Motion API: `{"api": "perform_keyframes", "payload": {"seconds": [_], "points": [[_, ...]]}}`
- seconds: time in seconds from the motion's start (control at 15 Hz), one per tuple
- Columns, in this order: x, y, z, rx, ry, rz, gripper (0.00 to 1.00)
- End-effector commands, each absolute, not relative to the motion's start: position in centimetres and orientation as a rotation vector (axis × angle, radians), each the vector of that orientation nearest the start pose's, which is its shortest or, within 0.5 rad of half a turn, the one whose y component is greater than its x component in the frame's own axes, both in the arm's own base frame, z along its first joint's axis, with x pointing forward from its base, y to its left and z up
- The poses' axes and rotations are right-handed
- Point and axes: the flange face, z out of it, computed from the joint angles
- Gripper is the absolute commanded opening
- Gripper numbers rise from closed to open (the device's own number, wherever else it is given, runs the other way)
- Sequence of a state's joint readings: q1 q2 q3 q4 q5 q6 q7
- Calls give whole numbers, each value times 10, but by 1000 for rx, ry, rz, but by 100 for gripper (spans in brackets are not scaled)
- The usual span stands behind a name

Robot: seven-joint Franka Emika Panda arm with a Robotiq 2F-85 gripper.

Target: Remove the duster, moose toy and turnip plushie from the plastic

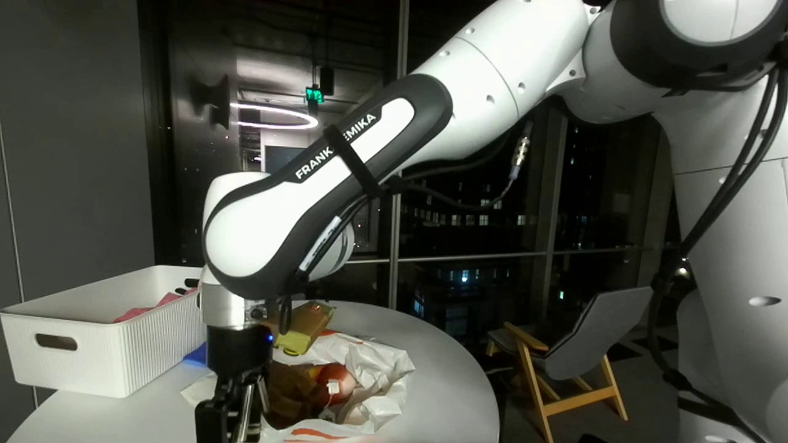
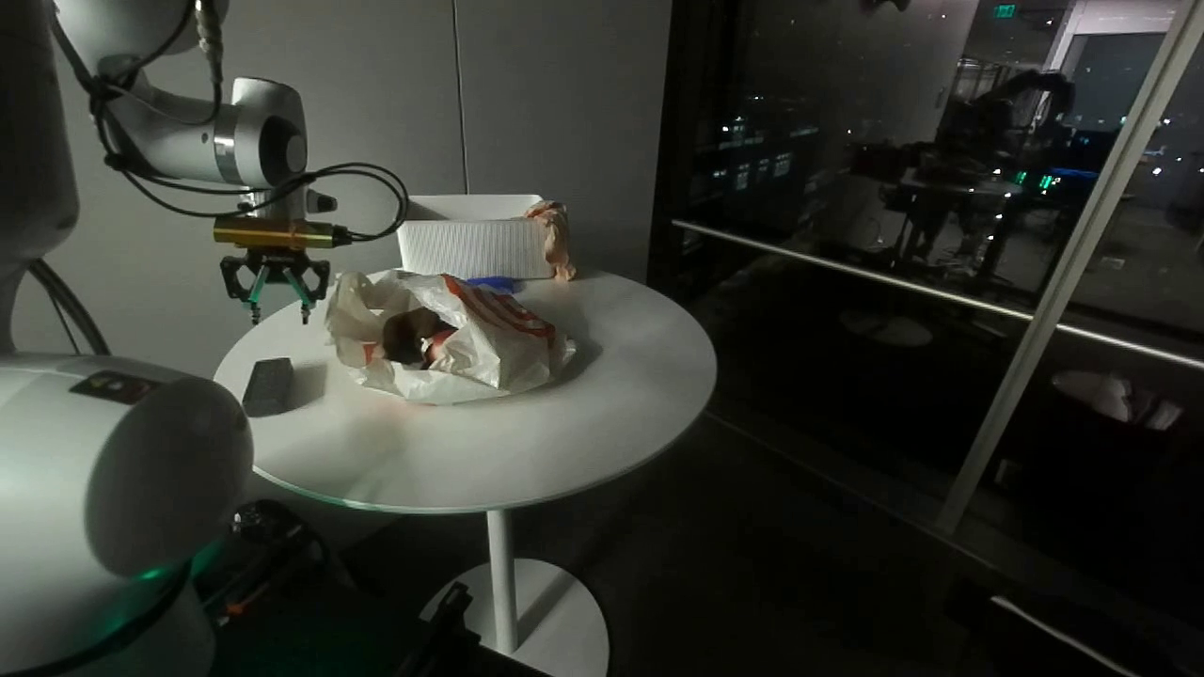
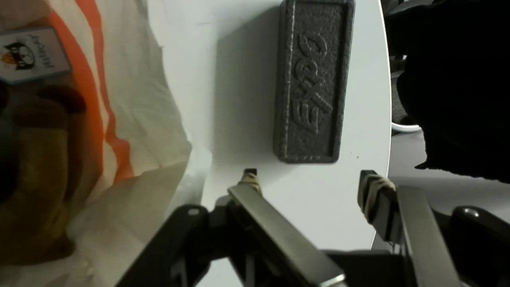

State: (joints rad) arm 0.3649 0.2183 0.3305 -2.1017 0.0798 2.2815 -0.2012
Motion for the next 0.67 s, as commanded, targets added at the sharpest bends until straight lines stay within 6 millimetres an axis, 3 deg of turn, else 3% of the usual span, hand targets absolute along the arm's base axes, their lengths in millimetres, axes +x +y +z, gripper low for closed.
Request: {"api": "perform_keyframes", "payload": {"seconds": [0.0, 0.13, 0.27, 0.4, 0.6], "points": [[446, 341, 388, -2843, -1113, -100, 99], [459, 320, 414, -2893, -962, -187, 100], [474, 297, 425, -2943, -789, -206, 100], [487, 278, 418, -2988, -619, -155, 100], [500, 261, 388, -3043, -392, -12, 100]]}}
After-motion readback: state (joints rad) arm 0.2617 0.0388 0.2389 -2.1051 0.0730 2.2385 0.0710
